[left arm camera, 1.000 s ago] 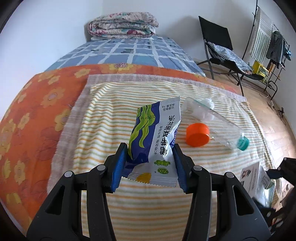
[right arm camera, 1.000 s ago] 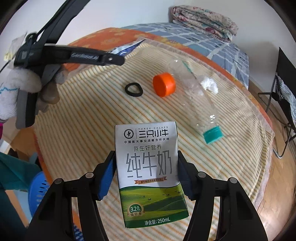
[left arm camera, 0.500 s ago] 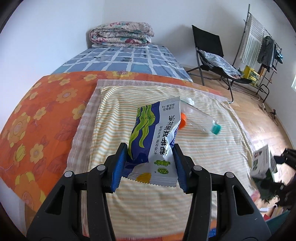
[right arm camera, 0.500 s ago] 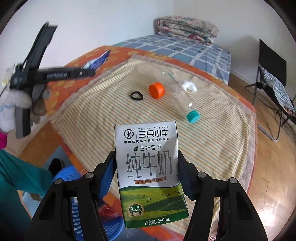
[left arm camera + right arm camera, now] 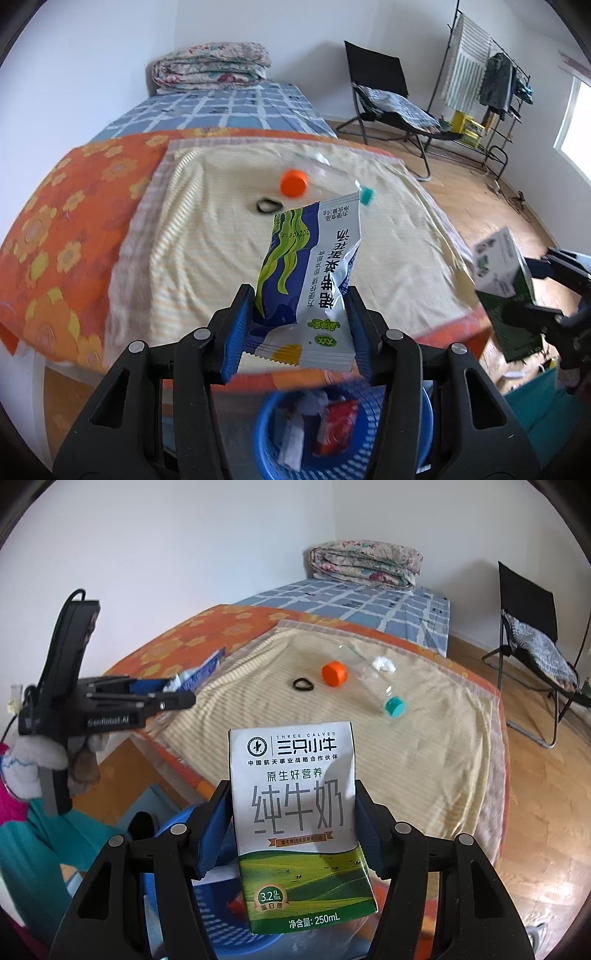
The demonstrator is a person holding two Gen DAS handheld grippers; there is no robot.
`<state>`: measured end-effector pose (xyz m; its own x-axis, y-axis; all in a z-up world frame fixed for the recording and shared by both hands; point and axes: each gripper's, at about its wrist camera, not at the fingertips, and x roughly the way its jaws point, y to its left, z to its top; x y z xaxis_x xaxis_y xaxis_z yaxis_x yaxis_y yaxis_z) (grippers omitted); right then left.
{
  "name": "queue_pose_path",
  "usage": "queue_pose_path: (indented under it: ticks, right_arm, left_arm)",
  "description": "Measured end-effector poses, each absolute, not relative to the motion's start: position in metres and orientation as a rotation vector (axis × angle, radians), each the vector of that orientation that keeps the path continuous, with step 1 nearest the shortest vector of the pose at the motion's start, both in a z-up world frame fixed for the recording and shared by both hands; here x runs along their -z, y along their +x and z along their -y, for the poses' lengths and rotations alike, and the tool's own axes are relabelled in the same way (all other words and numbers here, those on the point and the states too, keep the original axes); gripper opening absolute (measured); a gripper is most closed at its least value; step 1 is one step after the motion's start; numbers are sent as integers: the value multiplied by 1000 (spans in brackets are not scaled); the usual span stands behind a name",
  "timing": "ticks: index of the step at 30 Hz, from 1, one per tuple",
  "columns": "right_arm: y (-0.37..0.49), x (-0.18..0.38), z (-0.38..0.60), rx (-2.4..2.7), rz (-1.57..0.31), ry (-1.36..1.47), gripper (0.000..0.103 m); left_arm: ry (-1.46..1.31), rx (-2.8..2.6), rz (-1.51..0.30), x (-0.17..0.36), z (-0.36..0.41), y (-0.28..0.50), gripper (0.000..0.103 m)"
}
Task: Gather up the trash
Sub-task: 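Carry the wrapper and milk carton over the blue basket, then open both tools to drop the wrapper and carton into the basket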
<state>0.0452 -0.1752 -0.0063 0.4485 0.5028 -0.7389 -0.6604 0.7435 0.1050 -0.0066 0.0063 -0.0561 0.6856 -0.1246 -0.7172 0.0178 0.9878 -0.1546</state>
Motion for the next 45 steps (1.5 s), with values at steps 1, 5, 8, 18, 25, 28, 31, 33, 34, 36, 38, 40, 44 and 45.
queue_pose_path:
  ticks: [1,5,8,18,25,28,31,33,34,36,38,40,44,45]
  right_arm:
    - [42,8,176,-726,-840,-209,62]
    - [25,16,177,-730,-850,-210,62]
    - [15,24,178,-734,-866,-204,62]
    - [-9,53,179,-730,-932,-188,62]
    - [-18,73,177,-742,-993,-187,62]
    - [-21,81,177,-744,-1015,-186,62]
    - [-23,87,175,-749,-1042,-178,62]
    - [-24,91,174,-750,-1051,-183,62]
    - [-25,92,173,-751,-1054,-185,62]
    - [-26,94,172,-754,-1062,-186,62]
    - [-26,96,171,-755,-1069,-184,63]
    - [-26,97,170,-756,-1074,-178,63]
    - [-24,98,170,-761,-1081,-160,63]
    - [-24,98,170,-761,-1083,-157,63]
  left_arm:
    - [-139,86,-822,60,-2,-15,50]
    - [-150,103,-852,73,8,-37,50]
    - [-147,108,-870,83,15,-51,50]
    - [-150,137,-957,121,33,-85,50]
    - [-139,146,-1012,141,43,-96,50]
    - [-142,148,-1035,149,45,-99,50]
    - [-140,152,-1054,154,45,-99,50]
    - [-137,155,-1061,157,46,-100,50]
    - [-136,154,-1063,157,46,-98,51]
    - [-135,151,-1067,158,46,-98,51]
    - [-140,147,-1067,158,45,-98,50]
    - [-143,140,-1068,158,44,-97,51]
    - [-153,131,-1078,160,42,-96,51]
    - [-154,130,-1079,160,41,-96,51]
